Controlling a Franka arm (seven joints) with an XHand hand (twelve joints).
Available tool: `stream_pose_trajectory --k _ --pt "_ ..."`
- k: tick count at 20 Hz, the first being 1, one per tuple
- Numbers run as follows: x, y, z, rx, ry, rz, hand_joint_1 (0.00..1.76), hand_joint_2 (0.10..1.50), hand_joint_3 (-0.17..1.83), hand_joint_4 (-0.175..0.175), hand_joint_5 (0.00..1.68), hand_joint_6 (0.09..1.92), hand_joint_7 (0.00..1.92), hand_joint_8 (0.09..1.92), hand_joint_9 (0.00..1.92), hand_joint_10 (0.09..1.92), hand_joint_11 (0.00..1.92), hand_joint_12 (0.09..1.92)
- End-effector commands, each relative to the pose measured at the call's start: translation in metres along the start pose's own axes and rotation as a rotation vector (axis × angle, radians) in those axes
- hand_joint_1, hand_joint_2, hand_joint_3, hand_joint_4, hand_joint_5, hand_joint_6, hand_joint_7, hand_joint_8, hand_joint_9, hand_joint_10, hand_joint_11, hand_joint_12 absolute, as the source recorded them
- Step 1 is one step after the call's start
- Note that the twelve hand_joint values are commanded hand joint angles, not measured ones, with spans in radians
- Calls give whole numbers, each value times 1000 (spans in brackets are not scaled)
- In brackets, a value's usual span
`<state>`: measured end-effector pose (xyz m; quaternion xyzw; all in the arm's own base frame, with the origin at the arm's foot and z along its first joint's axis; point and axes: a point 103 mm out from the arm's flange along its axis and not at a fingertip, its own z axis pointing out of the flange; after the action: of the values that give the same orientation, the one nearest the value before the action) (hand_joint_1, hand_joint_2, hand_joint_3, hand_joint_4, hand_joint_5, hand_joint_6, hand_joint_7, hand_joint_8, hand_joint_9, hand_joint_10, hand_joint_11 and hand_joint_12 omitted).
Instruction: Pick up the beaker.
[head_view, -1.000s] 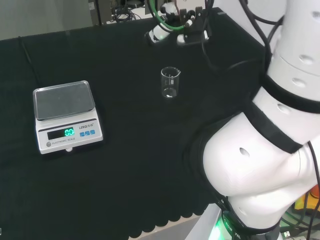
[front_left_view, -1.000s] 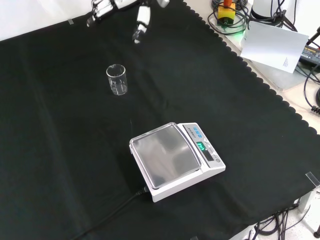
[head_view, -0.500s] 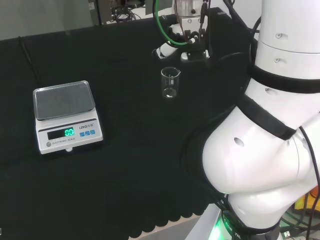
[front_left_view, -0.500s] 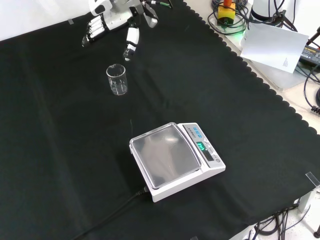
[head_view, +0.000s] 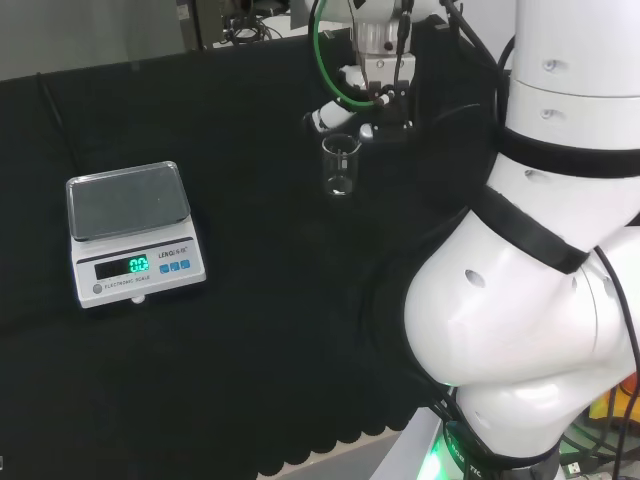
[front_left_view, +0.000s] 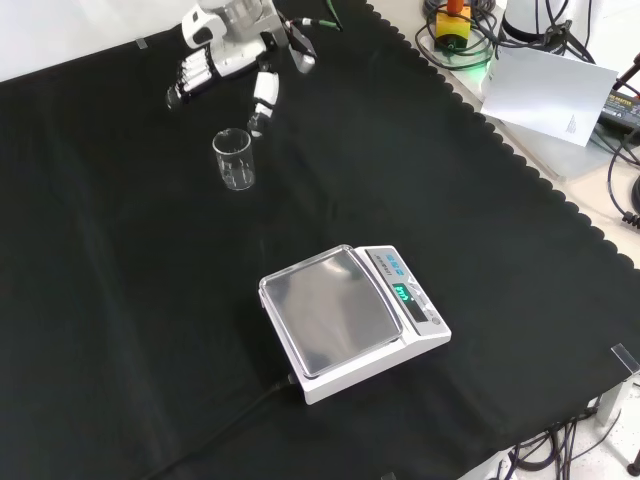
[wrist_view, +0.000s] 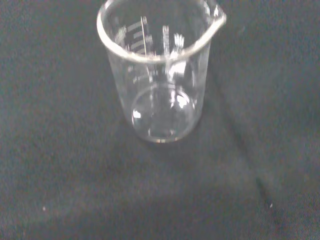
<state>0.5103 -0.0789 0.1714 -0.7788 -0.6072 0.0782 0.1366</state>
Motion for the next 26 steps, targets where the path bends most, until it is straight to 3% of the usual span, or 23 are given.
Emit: stream_pose_trajectory --k 1,11,19,26 --pt "-4 14 38 69 25 9 375 698 151 33 0 87 0 309 36 819 0 1277" --pt "-15 30 55 97 1 33 373 699 146 34 0 87 0 303 34 820 0 1271" --pt "-14 44 66 107 -12 27 382 705 141 36 0 87 0 311 49 825 0 1277" --pt "-4 45 65 68 -6 -5 521 756 144 37 106 87 29 605 277 801 12 1506"
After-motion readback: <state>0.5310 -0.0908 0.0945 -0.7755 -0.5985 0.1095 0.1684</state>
